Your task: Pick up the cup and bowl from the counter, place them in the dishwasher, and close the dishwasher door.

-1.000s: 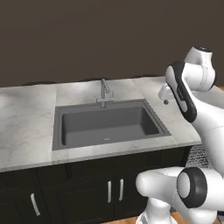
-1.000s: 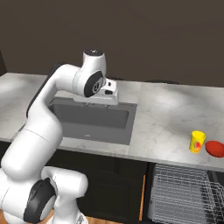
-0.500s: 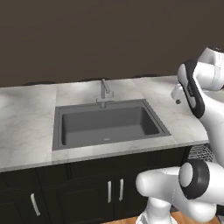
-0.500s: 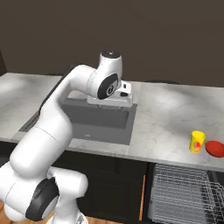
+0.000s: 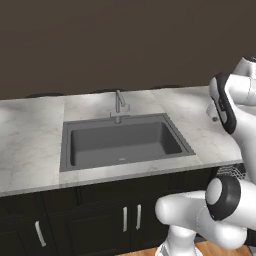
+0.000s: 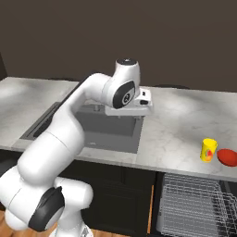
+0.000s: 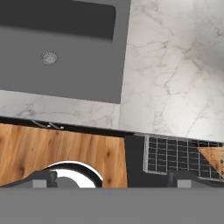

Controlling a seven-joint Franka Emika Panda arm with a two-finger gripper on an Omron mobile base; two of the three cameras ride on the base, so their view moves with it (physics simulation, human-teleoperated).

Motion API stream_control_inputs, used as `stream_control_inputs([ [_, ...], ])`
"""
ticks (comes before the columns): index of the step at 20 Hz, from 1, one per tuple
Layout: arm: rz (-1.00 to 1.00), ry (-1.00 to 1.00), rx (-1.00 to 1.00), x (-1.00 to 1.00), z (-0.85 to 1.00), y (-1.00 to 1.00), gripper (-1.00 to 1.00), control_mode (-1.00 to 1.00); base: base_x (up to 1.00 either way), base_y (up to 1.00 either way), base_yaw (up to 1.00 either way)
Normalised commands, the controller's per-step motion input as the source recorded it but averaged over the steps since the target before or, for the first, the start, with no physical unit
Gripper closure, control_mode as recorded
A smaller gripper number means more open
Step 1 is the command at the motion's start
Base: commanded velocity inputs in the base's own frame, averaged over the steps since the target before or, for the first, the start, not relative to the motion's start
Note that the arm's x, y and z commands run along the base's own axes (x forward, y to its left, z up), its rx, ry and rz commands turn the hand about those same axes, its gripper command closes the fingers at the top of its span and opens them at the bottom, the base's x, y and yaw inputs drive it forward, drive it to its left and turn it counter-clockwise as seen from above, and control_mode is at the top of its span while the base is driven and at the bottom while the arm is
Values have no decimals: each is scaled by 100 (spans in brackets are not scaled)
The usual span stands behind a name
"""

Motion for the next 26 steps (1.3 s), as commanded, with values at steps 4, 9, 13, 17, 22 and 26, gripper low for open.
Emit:
stream_control_inputs([
  [4,0,0,-6,5,-18,-45,-100,-100,0,0,0],
  [9,0,0,-5,9,-13,-46,-100,-100,0,0,0],
  [13,0,0,-1,10,-11,-43,-100,-100,0,0,0],
  [17,0,0,0,5,-8,-41,-100,-100,0,0,0],
  [22,0,0,0,4,-10,-43,-100,-100,0,0,0],
  [26,0,0,0,1,-14,-41,-100,-100,0,0,0],
])
